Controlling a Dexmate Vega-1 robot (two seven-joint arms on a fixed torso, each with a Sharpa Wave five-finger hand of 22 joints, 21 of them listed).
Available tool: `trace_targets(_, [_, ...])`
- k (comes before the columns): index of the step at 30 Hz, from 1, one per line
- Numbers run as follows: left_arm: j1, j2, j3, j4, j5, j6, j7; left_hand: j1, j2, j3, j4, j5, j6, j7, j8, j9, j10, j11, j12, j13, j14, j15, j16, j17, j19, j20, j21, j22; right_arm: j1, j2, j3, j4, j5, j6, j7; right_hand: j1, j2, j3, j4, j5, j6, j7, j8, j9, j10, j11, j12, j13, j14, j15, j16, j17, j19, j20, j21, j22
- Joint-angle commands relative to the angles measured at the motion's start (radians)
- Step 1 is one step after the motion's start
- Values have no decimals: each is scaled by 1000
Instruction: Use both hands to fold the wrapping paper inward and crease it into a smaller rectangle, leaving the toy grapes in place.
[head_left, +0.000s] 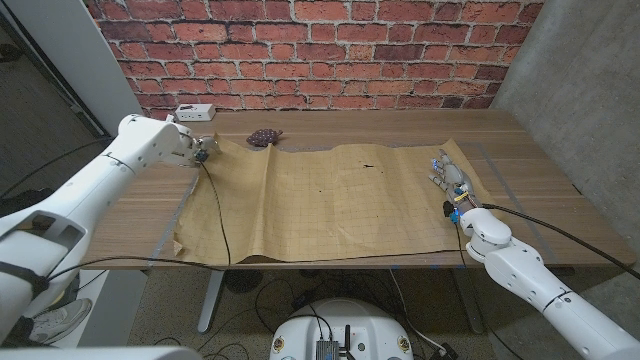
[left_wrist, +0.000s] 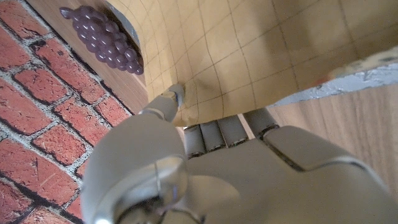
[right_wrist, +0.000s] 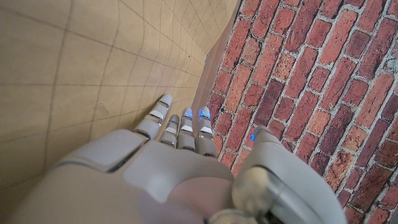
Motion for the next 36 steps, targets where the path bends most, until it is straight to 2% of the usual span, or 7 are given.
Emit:
trace_targets(1, [44, -25, -55, -115, 92, 39, 96, 41, 12, 6, 5, 5, 40, 22, 19, 43, 82, -23, 62, 50, 70, -10, 62, 67, 9, -19, 71, 27, -16, -54, -7, -63, -32, -111, -55, 9, 4, 12, -1, 0, 20, -7, 0, 5, 14, -2, -2, 3, 6, 4, 4, 2, 9, -2, 3, 3])
trace_targets(9, [180, 14, -215, -228, -7, -83, 23, 48, 5, 24, 11, 13, 52, 29, 28, 76, 114, -28, 102, 89, 122, -28, 78, 86, 32, -38, 129, 37, -14, -80, -9, -81, -20, -184, -58, 51, 34, 47, -23, 4, 35, -15, -3, 5, 25, -10, -4, 3, 18, -6, 4, -1, 21, -8, 4, 3])
trace_targets(12, [224, 25, -259, -258, -41, -131, 1, 48, 2, 29, 13, 16, 52, 32, 29, 84, 122, -27, 111, 99, 131, -28, 79, 88, 35, -44, 142, 38, -9, -93, -14, -90, -18, -220, -59, 71, 46, 67, -33, 3, 47, -16, -3, 5, 33, -15, -5, 3, 31, -9, 6, -1, 35, -9, 7, 3])
trace_targets(22, [350, 36, -374, -324, -135, -294, -27, 43, -3, 40, 16, 25, 57, 31, 36, 105, 133, -30, 128, 120, 150, -28, 78, 93, 41, -51, 173, 40, 16, -129, -37, -108, -7, -312, -36, 106, 52, 103, -50, 1, 68, -20, -4, 5, 51, -16, -5, 3, 49, -11, 8, -2, 54, -8, 10, 3])
trace_targets(27, [397, 17, -417, -325, -178, -392, -48, 39, -4, 45, 19, 29, 57, 33, 39, 117, 130, -35, 133, 131, 154, -31, 76, 96, 41, -57, 189, 40, 32, -141, -53, -114, -7, -347, -26, 118, 52, 120, -54, -2, 78, -21, -5, 5, 63, -17, -4, 3, 65, -9, 11, -1, 68, -3, 12, 3])
trace_targets(30, [421, -23, -447, -306, -220, -481, -80, 37, -3, 49, 20, 32, 55, 33, 40, 124, 125, -34, 135, 138, 152, -36, 73, 98, 40, -60, 198, 40, 49, -152, -67, -118, -6, -380, -11, 122, 54, 128, -54, -4, 85, -20, -4, 6, 71, -18, -2, 3, 71, -8, 12, 1, 74, -4, 13, 3])
trace_targets(36, [413, -52, -436, -261, -269, -583, -165, 33, -5, 56, 23, 37, 50, 30, 43, 139, 121, -38, 141, 150, 152, -42, 68, 102, 43, -73, 219, 39, 72, -162, -91, -119, -6, -413, 11, 126, 52, 141, -51, -8, 98, -20, -4, 6, 85, -16, -1, 3, 91, -8, 18, 3, 92, 0, 17, 3])
